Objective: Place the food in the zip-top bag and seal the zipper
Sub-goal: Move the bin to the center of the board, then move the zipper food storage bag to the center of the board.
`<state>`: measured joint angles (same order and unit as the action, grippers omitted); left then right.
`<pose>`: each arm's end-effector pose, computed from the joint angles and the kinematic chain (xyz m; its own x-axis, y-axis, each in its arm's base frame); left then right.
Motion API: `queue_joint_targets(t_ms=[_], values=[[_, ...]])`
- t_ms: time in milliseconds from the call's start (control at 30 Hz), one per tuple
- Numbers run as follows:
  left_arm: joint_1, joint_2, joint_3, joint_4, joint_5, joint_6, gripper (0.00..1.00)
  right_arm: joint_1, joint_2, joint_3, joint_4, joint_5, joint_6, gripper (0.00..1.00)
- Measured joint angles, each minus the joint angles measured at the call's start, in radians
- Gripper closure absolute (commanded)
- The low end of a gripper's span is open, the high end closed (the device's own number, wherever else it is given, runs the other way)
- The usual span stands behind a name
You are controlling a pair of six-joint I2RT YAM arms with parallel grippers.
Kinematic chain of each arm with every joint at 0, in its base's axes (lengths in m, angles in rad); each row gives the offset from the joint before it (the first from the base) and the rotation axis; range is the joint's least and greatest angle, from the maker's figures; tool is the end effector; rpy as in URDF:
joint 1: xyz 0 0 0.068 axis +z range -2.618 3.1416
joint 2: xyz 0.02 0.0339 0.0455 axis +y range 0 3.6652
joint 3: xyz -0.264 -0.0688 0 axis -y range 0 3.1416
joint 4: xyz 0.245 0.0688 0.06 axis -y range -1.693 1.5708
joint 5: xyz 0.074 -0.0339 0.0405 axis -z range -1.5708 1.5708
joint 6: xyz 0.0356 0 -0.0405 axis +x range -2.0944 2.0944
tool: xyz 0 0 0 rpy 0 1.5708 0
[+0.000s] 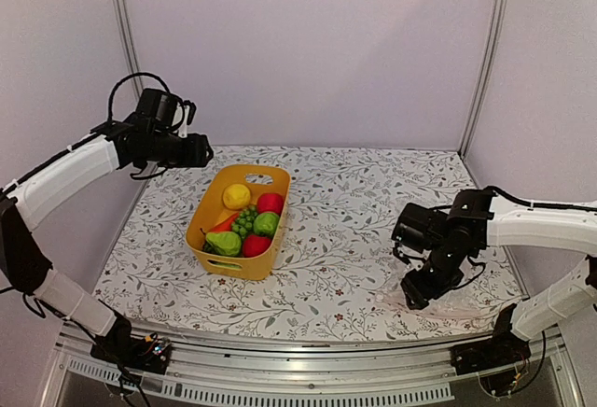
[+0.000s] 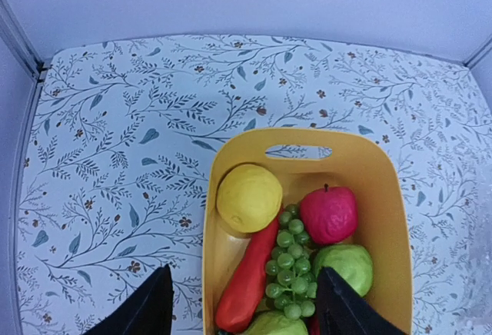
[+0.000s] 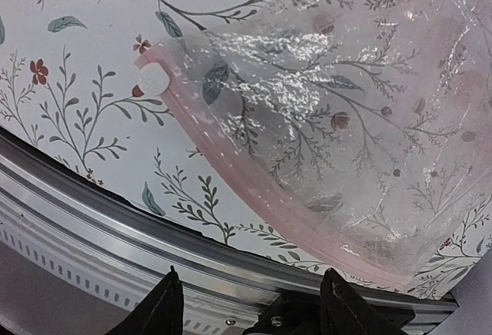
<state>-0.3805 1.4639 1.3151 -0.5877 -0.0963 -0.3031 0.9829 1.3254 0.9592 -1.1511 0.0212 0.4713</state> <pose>0.3022 -0.1172 0.3255 -0.6858 -0.0457 -0.7263 0.1035 0.9818 -0.1595 0.1182 0.1760 0.2285 -0.8709 -0.4881 -0.0572 -0.4892 0.8722 0.0054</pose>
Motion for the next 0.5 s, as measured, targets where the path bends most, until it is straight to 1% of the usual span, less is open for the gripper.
queue_joint_targets(t_ms=[100,300,433,500], values=[[-0.051,-0.061,-0.013,0.042,-0.019,-0.026,0.38,0.014,0.068,0.001,-0.008,0.030,0.004,0.43],[-0.090,-0.074,-0.029,0.082,-0.029,-0.054,0.39,0.032,0.211,0.002,-0.012,0.099,0.026,0.46],[-0.097,-0.083,-0.034,0.098,-0.029,-0.061,0.40,0.040,0.255,0.002,-0.021,0.142,0.048,0.54],[-0.100,-0.095,-0.038,0.108,-0.028,-0.064,0.40,0.040,0.268,0.002,-0.023,0.161,0.055,0.60]])
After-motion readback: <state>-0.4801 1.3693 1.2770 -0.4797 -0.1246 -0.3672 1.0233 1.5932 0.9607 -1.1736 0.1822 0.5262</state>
